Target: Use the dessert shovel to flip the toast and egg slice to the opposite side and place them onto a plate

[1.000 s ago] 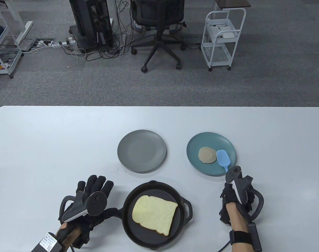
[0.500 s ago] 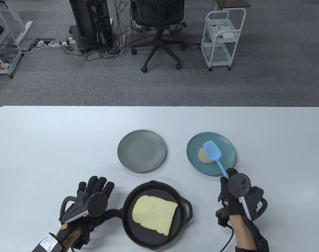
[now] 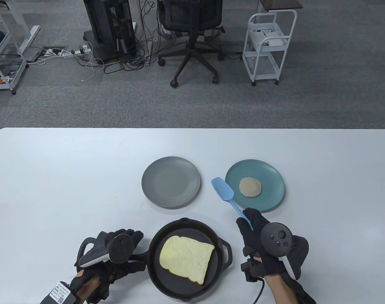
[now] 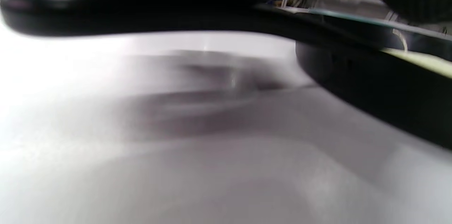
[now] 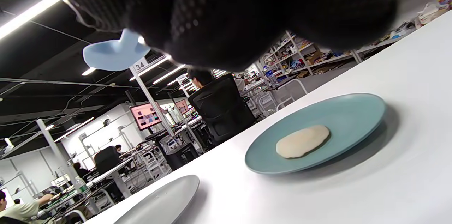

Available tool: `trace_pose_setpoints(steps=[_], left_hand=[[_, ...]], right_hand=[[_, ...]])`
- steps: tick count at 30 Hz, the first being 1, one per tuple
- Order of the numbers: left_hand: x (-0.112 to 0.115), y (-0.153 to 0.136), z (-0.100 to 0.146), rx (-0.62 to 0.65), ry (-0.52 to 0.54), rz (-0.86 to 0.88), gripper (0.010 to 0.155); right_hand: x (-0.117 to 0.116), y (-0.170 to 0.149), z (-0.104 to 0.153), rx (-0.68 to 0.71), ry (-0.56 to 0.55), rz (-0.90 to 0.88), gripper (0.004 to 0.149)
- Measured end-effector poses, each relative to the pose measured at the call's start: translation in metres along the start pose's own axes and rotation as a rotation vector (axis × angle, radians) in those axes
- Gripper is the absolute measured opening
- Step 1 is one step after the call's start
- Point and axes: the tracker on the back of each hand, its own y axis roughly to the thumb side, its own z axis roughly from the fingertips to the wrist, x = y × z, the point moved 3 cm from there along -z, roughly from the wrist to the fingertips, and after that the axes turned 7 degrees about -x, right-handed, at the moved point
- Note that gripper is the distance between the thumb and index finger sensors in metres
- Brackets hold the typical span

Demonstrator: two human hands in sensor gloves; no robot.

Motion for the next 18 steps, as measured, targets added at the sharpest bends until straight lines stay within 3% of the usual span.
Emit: trace_pose_setpoints(steps=[4, 10, 18], left_hand=[[0.007, 0.007, -0.004, -0.009, -0.011, -0.070, 0.087], [0.009, 0.019, -0.004, -0.061, 0.110, -0.203, 0.065], [0.002, 0.019, -0.005, -0.098, 0.229, -0.117, 0.047]], right_hand=[[-0.006, -0.002, -0.001, 0.004, 0.022, 0.006, 0.051], [-0.014, -0.005, -0.002, -0.006, 0.055, 0.009, 0.052], [-0.027, -0.009, -0.004, -0.010, 0.093, 0.063, 0.052]])
